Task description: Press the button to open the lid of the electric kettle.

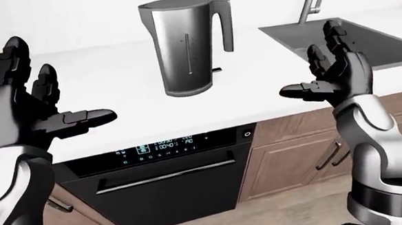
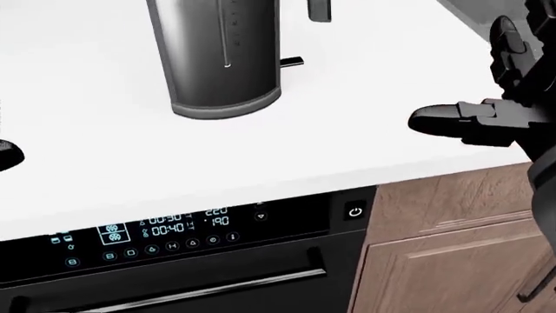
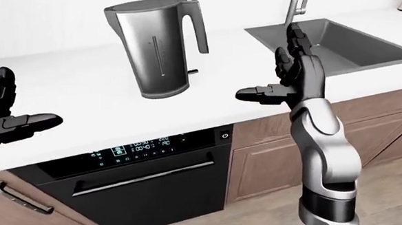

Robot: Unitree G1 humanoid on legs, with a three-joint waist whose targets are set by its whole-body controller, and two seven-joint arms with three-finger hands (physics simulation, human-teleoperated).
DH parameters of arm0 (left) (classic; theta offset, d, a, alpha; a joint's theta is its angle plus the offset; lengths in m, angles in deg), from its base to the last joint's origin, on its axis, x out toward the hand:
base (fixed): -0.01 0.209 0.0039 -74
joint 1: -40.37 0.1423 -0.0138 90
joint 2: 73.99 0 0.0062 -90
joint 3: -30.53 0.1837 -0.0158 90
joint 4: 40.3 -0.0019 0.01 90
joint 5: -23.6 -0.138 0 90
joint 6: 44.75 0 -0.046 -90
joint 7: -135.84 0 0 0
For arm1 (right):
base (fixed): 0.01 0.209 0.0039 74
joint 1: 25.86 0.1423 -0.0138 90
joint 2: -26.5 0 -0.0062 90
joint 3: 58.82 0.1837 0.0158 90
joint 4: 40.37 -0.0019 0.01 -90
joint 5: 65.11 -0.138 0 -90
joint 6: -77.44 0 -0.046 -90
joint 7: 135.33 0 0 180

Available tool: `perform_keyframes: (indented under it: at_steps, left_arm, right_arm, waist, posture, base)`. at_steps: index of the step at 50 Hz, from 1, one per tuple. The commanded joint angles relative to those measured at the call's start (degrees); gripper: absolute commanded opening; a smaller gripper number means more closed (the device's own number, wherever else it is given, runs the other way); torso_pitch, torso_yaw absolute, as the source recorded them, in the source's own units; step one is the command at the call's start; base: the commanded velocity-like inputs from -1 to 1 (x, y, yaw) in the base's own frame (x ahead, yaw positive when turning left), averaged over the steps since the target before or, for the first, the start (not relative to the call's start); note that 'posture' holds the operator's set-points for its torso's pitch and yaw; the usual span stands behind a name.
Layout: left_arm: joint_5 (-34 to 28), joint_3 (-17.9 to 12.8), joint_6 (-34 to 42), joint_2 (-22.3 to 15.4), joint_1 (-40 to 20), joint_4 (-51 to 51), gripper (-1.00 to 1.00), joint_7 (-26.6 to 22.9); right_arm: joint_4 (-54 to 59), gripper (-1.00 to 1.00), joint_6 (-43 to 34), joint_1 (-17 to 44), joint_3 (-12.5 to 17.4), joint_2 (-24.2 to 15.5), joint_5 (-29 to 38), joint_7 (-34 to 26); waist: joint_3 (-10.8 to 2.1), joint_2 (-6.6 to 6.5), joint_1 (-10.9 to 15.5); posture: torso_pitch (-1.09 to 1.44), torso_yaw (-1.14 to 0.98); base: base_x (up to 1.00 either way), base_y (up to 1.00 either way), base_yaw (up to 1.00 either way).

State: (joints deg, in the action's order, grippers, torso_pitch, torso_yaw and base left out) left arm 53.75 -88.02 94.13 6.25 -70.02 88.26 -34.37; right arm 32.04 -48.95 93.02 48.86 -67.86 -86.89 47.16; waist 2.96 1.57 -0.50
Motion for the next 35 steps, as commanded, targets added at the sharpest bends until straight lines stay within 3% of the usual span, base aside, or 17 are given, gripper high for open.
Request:
perform_keyframes:
  at_steps: [1,3,7,9,10,11,13,16,21,23,25,26,27,29,34,35]
  left_arm:
    - [-0.01,-1.59,-1.58,-1.57,-1.53,1.25,1.0,0.18]
    - [-0.06,-1.51,-1.75,-1.6,-1.38,1.21,1.0,0.19]
    - [0.19,-1.84,-1.66,-1.95,-1.44,1.17,1.0,0.21]
    - [0.27,-1.67,-1.51,-1.96,-1.58,1.33,1.0,0.44]
    - [0.38,-1.79,-1.48,-2.04,-1.55,1.34,1.0,0.4]
    - [0.48,-1.86,-1.41,-2.12,-1.62,1.34,1.0,0.45]
    - [0.81,-2.1,-1.15,-2.52,-1.97,1.25,1.0,0.6]
    - [2.04,-2.86,-0.09,-3.57,-2.88,1.51,1.0,1.24]
    - [3.88,-3.44,0.56,-5.25,-3.85,1.52,1.0,2.47]
    - [4.31,-3.7,0.44,-5.75,-3.8,1.44,1.0,2.7]
    - [4.39,-3.74,0.14,-6.14,-3.62,1.39,1.0,2.83]
    - [4.26,-3.54,-0.02,-6.19,-3.64,1.26,1.0,2.96]
    - [4.27,-3.64,-0.13,-6.28,-3.52,1.19,1.0,2.87]
    - [4.32,-3.62,-0.15,-6.49,-3.66,1.1,1.0,2.99]
    - [4.43,-3.79,-0.15,-6.81,-3.75,1.02,1.0,3.06]
    - [4.89,-4.41,0.18,-7.29,-3.96,1.06,1.0,3.02]
  right_arm:
    - [-1.86,1.0,1.44,2.27,-0.07,-0.73,-0.47,-0.04]
    - [-1.83,1.0,1.47,2.27,-0.07,-0.82,-0.61,0.03]
    - [-1.82,1.0,1.4,2.39,-0.04,-0.99,-0.89,0.22]
    - [-1.86,1.0,1.26,2.54,0.09,-1.16,-1.09,0.38]
    - [-1.78,1.0,1.22,2.67,0.19,-1.26,-1.24,0.47]
    - [-1.51,1.0,1.33,2.79,0.27,-1.38,-1.32,0.51]
    - [-1.09,1.0,1.33,3.26,0.48,-1.8,-1.61,0.71]
    - [-0.37,1.0,1.34,3.94,0.88,-2.5,-2.21,1.05]
    - [1.0,1.0,1.45,5.41,1.54,-4.07,-3.28,1.75]
    - [1.61,1.0,1.73,5.79,1.69,-4.62,-3.53,1.95]
    - [1.91,1.0,1.91,6.06,1.81,-5.1,-3.81,2.12]
    - [2.04,1.0,1.97,6.15,1.84,-5.27,-3.9,2.2]
    - [2.28,1.0,2.04,6.33,1.91,-5.49,-4.0,2.28]
    - [3.03,1.0,2.24,6.87,2.16,-6.08,-4.24,2.46]
    - [4.22,1.0,2.66,7.62,2.52,-7.19,-4.81,2.72]
    - [4.62,1.0,2.7,8.04,2.7,-7.64,-4.97,2.79]
  waist:
    - [-1.41,0.8,0.31]
    - [-1.84,0.48,0.17]
    - [-0.84,-2.29,-0.45]
    - [-1.31,-5.03,-0.8]
    - [-2.18,-7.54,-0.74]
    - [-2.19,-6.49,-0.13]
    - [-1.07,-6.47,0.01]
    - [-1.58,-4.83,0.57]
    - [-1.06,-2.31,1.13]
    - [-1.15,-0.69,1.43]
    - [-2.16,2.26,1.5]
    - [-1.28,-0.41,0.77]
    - [-1.05,0.91,1.0]
    - [-1.42,0.56,0.35]
    - [-0.32,-3.18,-0.44]
    - [-0.72,-4.44,-0.59]
  posture:
    - [0.0,0.0]
    - [0.0,0.0]
    - [0.0,0.0]
    - [0.0,0.0]
    - [0.0,0.0]
    - [0.0,0.0]
    - [0.0,0.0]
    - [0.0,0.0]
    - [0.0,0.0]
    - [0.0,0.0]
    - [0.0,0.0]
    - [0.0,0.0]
    - [0.0,0.0]
    - [0.0,0.0]
    - [0.0,0.0]
    - [0.0,0.0]
  base:
    - [0.28,0.2,0.0]
    - [0.27,0.18,0.0]
    - [0.27,0.19,0.0]
    - [0.27,0.19,0.0]
    - [0.27,0.2,0.0]
    - [0.27,0.19,0.0]
    - [0.27,0.17,0.0]
    - [0.27,0.17,0.0]
    - [0.27,0.16,0.0]
    - [0.27,0.16,0.0]
    - [0.27,0.14,0.0]
    - [0.27,0.1,0.0]
    - [0.27,0.09,0.0]
    - [0.28,0.02,0.0]
    - [0.27,0.0,0.0]
    - [0.27,0.0,0.0]
